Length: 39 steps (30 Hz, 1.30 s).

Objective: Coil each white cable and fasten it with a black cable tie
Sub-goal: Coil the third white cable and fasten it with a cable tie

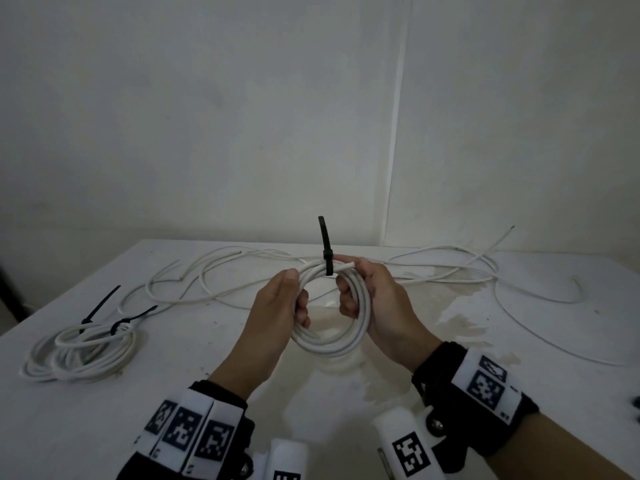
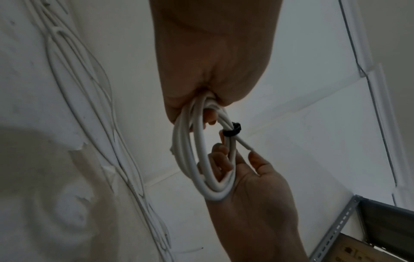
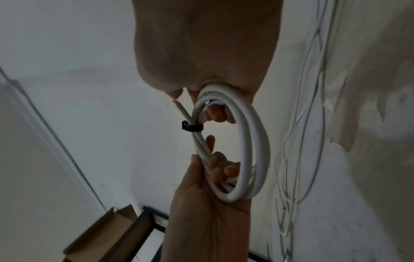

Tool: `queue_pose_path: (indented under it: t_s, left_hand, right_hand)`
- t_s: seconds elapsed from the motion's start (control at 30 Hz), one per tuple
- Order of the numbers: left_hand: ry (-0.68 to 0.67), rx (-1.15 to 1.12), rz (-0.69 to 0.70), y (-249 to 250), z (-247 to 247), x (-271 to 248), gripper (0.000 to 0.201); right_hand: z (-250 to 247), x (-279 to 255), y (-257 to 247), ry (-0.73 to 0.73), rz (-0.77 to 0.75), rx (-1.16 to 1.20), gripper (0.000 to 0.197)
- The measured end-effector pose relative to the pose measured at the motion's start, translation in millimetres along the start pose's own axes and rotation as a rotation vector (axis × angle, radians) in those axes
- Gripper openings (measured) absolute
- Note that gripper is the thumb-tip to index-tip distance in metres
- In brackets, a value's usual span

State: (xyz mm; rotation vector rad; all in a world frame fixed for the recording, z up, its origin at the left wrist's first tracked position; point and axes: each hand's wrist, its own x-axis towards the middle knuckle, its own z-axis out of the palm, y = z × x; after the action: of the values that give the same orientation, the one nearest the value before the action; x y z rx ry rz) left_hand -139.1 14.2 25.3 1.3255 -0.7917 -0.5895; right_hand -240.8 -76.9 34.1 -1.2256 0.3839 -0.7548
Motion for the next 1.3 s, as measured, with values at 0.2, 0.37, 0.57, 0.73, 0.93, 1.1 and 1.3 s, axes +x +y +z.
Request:
queue_pose_path:
  t_s: [0.2, 0.37, 0.57, 0.73, 0.93, 1.1, 1.3]
  left_hand:
    - [0.036, 0.2, 0.099, -8, -18, -1, 0.025]
    - [0.08, 0.271, 0.11, -13, -35, 0, 0.027]
    - [0.178, 0.245, -0.001, -24, -70, 3, 0.029]
    - [0.255, 0.248, -0.094, -37, -112, 5, 0.027]
    - [0.382, 0.318, -0.136, -36, -176, 19, 0.029]
    - [0.417, 0.516, -0.142, -22, -219, 35, 0.024]
    - [0.341, 0.892, -0.289, -35, -239, 42, 0.016]
  right_hand:
    - [18, 8, 12, -0.029, -0.035, -0.118, 0.047]
    - [36, 13, 22, -0.026, -0.009, -0.273, 0.052]
    - [54, 20, 52, -0.184, -0.021, -0.567, 0.055]
    - [68, 25, 71, -0.265, 0.031, -0.721, 0.064]
    - [70, 47, 79, -0.212, 0.146, -0.845, 0.054]
    - [64, 58, 85, -0.178, 0.219, -0.885, 0.055]
    - [64, 61, 92, -0.179, 0.244, -0.926, 0.054]
